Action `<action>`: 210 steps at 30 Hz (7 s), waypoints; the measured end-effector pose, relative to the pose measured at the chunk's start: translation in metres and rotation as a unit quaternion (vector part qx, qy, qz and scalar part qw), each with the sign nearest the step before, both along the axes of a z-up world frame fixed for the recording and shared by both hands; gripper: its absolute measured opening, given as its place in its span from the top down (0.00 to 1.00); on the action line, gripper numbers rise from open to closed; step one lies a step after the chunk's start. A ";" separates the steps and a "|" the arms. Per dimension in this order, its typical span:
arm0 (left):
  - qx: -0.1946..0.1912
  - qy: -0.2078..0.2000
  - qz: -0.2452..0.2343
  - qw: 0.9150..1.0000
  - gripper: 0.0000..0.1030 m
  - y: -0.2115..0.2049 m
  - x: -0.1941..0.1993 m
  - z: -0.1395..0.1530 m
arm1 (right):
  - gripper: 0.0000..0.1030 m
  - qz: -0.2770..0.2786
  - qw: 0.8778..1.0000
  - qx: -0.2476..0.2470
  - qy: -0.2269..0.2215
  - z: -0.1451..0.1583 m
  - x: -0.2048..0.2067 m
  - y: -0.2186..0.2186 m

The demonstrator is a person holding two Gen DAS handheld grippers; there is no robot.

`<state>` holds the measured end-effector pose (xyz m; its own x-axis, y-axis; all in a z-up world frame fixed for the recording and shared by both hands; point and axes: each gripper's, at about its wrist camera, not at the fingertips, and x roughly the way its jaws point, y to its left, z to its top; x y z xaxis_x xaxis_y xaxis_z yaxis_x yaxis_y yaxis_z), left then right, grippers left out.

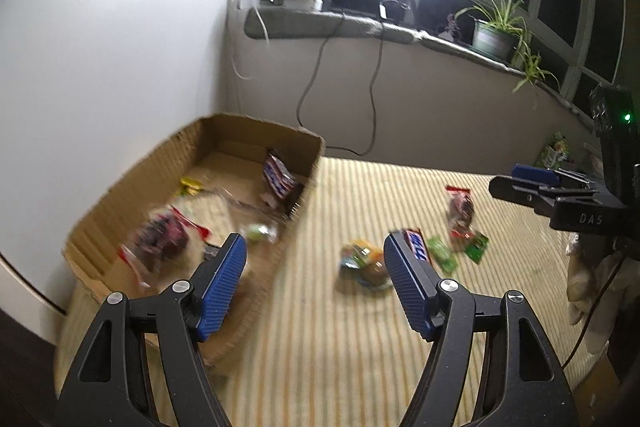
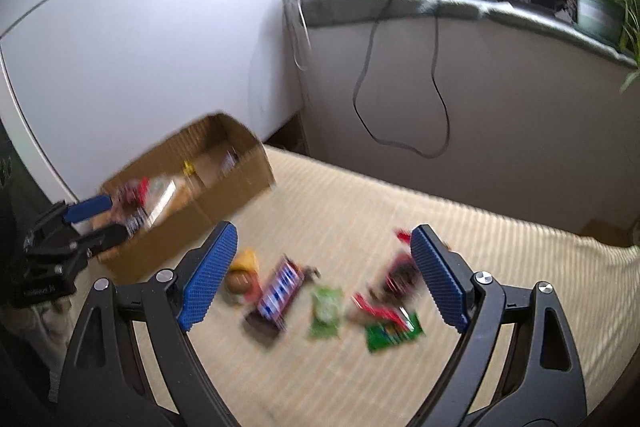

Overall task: Organize snacks
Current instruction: 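Withdraw both grippers from the box back toward the remaining snacks, then grasp a chocolate bar with the left gripper while the right grasps the green candy packet, then carry the chocolate bar and green packet over the cardboard box, then open both grippers to drop the chocolate bar and green packet into the box, then withdraw both grippers from the box back toward the remaining snacks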

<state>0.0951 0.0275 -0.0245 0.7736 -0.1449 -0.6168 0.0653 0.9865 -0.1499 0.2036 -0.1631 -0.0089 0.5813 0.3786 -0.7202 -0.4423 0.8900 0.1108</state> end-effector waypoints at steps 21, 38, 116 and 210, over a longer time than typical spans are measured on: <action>-0.033 0.066 -0.091 0.993 0.63 -0.071 0.034 -0.044 | 0.28 0.015 0.994 -0.082 0.073 -0.079 -0.008 -0.043; 0.002 0.099 -0.109 0.989 0.66 -0.104 0.069 -0.065 | 0.35 0.050 0.989 -0.116 0.079 -0.100 0.004 -0.015; 0.007 0.013 0.071 0.997 0.74 0.085 0.051 -0.001 | 0.65 0.175 0.984 -0.034 0.000 -0.020 0.048 0.170; -0.021 0.054 -0.051 0.997 0.56 -0.052 0.033 -0.039 | 0.11 -0.004 0.999 -0.028 0.042 -0.042 0.028 -0.057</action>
